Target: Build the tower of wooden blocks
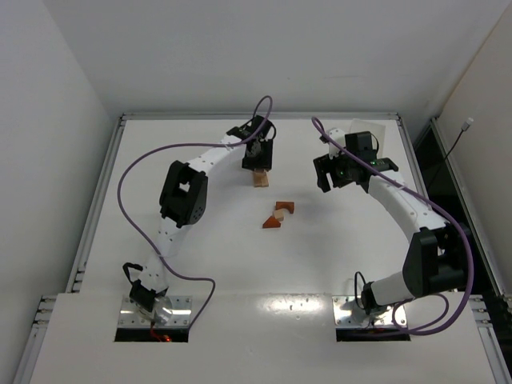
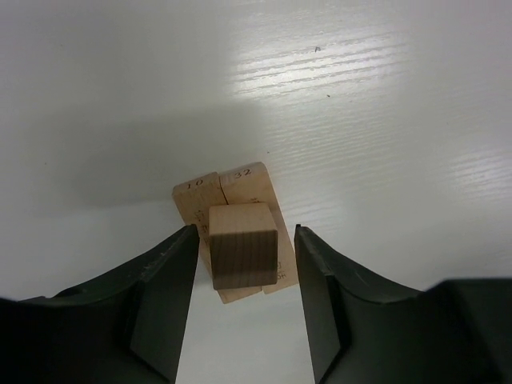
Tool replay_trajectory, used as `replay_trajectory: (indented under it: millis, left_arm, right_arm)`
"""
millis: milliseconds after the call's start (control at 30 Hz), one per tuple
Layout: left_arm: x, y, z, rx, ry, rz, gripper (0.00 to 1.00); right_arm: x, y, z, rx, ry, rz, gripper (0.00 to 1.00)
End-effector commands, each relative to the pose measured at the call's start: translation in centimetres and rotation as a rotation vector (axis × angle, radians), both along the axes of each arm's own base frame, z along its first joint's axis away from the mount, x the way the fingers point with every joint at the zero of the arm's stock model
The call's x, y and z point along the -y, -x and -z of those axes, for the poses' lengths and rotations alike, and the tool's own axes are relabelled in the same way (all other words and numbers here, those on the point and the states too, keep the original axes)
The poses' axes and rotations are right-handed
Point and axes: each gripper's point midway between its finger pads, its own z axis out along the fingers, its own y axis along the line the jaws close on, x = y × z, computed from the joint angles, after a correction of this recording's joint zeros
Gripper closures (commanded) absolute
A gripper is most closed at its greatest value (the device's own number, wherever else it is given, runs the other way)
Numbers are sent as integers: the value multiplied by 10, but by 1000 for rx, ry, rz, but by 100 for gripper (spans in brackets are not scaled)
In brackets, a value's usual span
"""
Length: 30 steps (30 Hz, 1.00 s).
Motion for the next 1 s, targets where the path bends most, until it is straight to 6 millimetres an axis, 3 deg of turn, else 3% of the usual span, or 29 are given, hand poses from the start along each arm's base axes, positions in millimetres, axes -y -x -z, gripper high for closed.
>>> replay_trajectory:
  millis: [0,100,133,167,233,267,367,400,433,467,533,567,633,667,733,767,833,900,933,967]
  left_arm:
    - [8,-9,-46,104,47,6,52]
    - [8,-10,-63,168,22,-4,44]
    - [6,-12,-83,210,38,-13,39]
    - [2,-9,-83,217,33,-19,37]
    - [2,-12,-105,283,63,-31,34]
    - [-7,-10,-123,323,60,-53,34]
    - [-23,-6,-152,395,44,-94,34]
    - [-36,-4,-155,404,19,-125,34]
    - [-59,-3,-175,430,22,-166,34]
    - [-73,-3,-181,435,34,-213,31]
    - [-129,-3,-183,396,7,-322,22]
    - [-147,-2,-177,359,-1,-359,14]
    - [-180,1,-161,283,22,-415,13]
    - [-215,0,-173,320,29,-459,9]
    - [-246,7,-162,292,7,-505,9]
    - [-268,9,-159,275,-2,-539,9]
    - [-288,12,-158,267,-24,-563,9]
    - [-307,15,-159,267,-29,-603,9]
    - [-310,20,-157,259,-29,-597,8]
    - [-314,22,-153,250,-33,-606,8]
  right_arm:
    - [-3,-10,-15,58,-29,7,31]
    - [-3,-7,-12,49,-27,7,31]
    - [-2,-5,-8,40,-26,7,31]
    - [-2,-5,-8,40,-26,7,31]
    - [-3,-5,-13,53,-28,-6,28]
    - [-4,-2,-13,58,-23,-28,27]
    - [-16,7,-14,59,-13,-133,25]
    - [-25,12,-18,80,11,-215,25]
    - [-34,22,-19,68,2,-278,23]
    - [-41,27,-17,66,13,-330,23]
    - [-66,43,-20,97,51,-482,18]
    - [-75,50,-19,94,63,-530,18]
    - [-105,63,-16,113,96,-666,16]
    - [-116,66,-17,125,104,-713,17]
    - [-144,75,-18,136,115,-802,23]
    - [-152,73,-5,98,122,-819,26]
    - [-166,64,-5,52,64,-773,43]
    - [-168,56,18,-59,25,-703,54]
    - [-172,50,16,-90,-16,-632,60]
    - [-170,44,18,-111,-34,-589,60]
